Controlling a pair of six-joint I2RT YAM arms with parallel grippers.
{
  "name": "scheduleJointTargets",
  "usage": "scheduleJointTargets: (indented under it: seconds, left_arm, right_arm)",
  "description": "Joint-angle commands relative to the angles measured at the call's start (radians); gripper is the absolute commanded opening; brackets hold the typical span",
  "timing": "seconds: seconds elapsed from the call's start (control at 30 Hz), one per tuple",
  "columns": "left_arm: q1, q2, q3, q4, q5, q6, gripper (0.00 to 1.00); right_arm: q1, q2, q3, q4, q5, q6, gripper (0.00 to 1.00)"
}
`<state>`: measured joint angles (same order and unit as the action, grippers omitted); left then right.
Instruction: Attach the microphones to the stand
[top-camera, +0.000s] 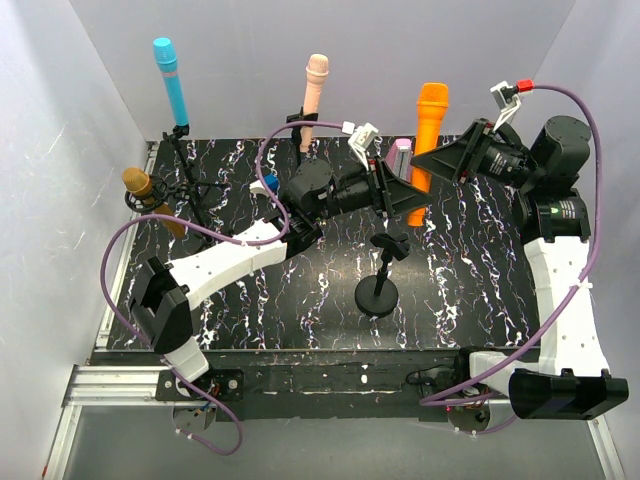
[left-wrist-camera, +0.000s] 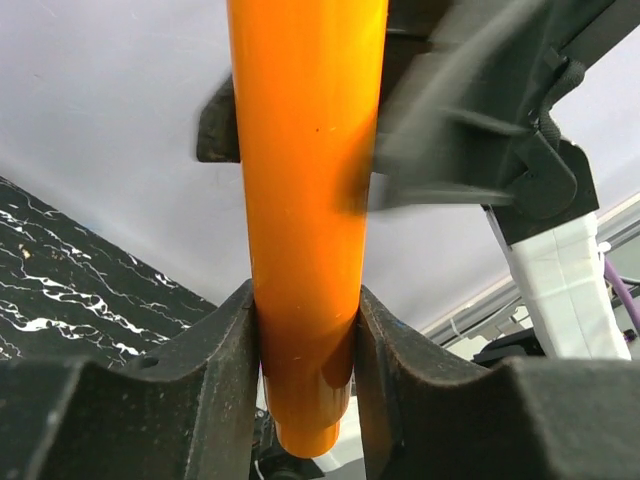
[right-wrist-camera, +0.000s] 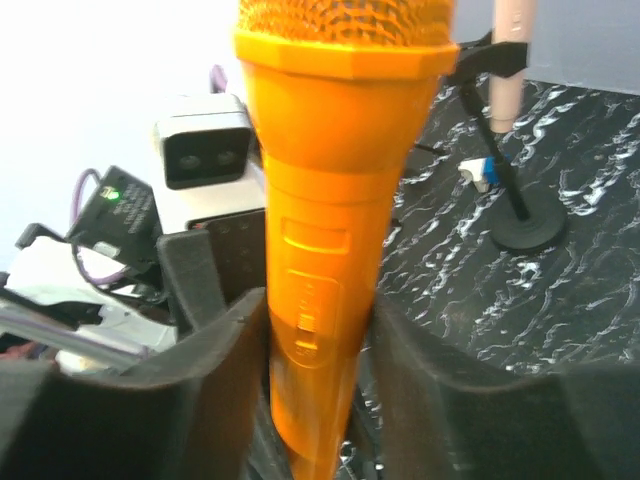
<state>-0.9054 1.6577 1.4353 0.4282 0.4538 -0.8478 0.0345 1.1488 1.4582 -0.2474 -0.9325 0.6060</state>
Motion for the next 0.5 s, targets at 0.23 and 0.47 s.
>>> scheduleJointTargets:
  seconds: [0.23,0.47]
  left_arm:
    - [0.007,-0.200,-0.039,-0.150,-0.027,0.249,0.00]
    - [0.013,-0.364,-0.067,-0.388,-0.034,0.548,0.00]
  right_arm:
    - [-0.060,-0.050,0.031,0.129,-0.447,-0.196,0.85]
    - [-0.122,-0.081,-0.065,0.169,-0.678,-0.342,0.87]
